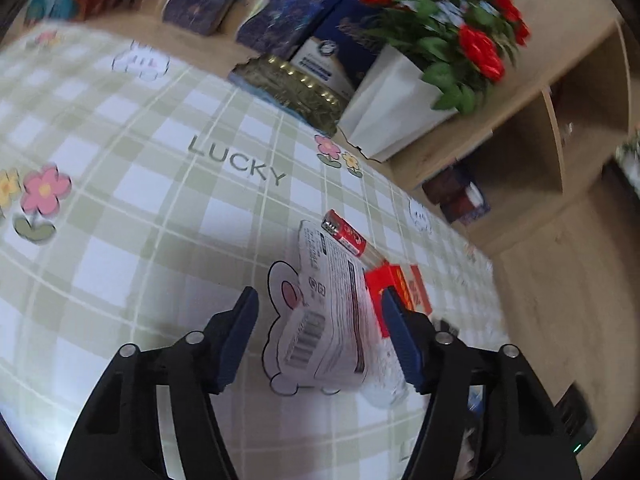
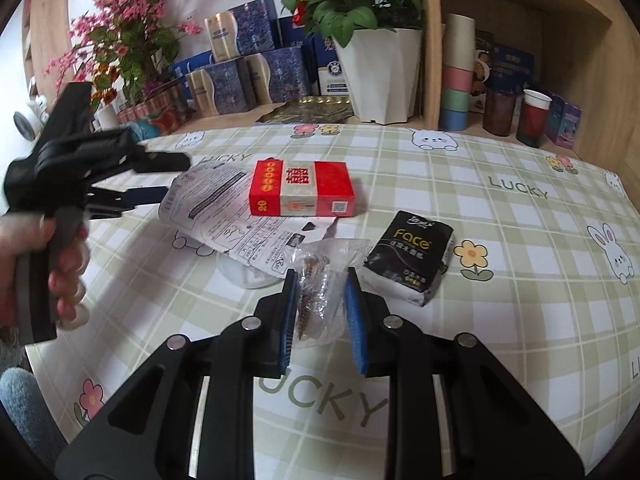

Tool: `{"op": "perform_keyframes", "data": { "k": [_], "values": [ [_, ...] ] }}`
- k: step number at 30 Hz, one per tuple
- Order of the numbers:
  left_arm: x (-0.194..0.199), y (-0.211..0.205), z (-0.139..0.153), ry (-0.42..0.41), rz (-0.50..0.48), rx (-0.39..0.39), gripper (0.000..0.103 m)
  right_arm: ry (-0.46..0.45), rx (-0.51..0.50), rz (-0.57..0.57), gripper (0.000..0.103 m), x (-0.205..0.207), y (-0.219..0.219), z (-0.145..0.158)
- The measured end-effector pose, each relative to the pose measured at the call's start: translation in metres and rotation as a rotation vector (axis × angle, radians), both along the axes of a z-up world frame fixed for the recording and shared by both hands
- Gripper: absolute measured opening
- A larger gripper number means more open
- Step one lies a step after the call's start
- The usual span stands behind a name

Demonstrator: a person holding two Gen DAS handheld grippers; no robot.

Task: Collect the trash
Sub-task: 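Grasp the clear plastic bag with the right gripper while the left grasps the white receipt, then carry the plastic bag over the bin and open the right gripper while the left holds the receipt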

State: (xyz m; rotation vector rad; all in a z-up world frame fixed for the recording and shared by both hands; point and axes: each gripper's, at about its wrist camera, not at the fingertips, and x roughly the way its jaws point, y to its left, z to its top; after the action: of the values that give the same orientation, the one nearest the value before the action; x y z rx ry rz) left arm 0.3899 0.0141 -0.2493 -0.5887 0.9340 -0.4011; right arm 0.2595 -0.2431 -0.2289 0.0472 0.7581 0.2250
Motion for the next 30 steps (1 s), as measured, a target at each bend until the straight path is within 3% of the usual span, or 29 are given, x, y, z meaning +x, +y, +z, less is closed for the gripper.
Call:
{"op": "perform_keyframes", "data": {
  "k": [3, 8, 10, 14, 25, 30],
  "values": [
    [0.007, -0.002, -0.007, 0.032, 0.006, -0.035, 0.049, 0.002, 0.0, 0.01, 0.026, 0.001, 0.001, 0.0],
    [0.008, -0.011, -0.013, 0.055, -0.028, -0.056, 0.048, 0.006, 0.005, 0.006, 0.026, 0.0, 0.001, -0.001],
    [0.009, -0.017, -0.017, 0.086, -0.056, -0.031, 0.033, 0.01, 0.005, 0.004, 0.026, 0.001, 0.0, -0.001],
    [0.001, -0.015, -0.013, 0.073, -0.063, -0.021, 0.028, 0.019, 0.003, 0.0, 0.026, 0.003, 0.001, -0.002],
    [-0.046, -0.006, 0.084, -0.145, -0.022, 0.258, 0.025, 0.025, -0.016, -0.003, 0.026, 0.003, 0.003, -0.002],
    [-0.072, 0.002, 0.118, -0.227, -0.014, 0.325, 0.024, 0.011, -0.051, 0.009, 0.026, -0.002, 0.01, -0.001]
  ]
}}
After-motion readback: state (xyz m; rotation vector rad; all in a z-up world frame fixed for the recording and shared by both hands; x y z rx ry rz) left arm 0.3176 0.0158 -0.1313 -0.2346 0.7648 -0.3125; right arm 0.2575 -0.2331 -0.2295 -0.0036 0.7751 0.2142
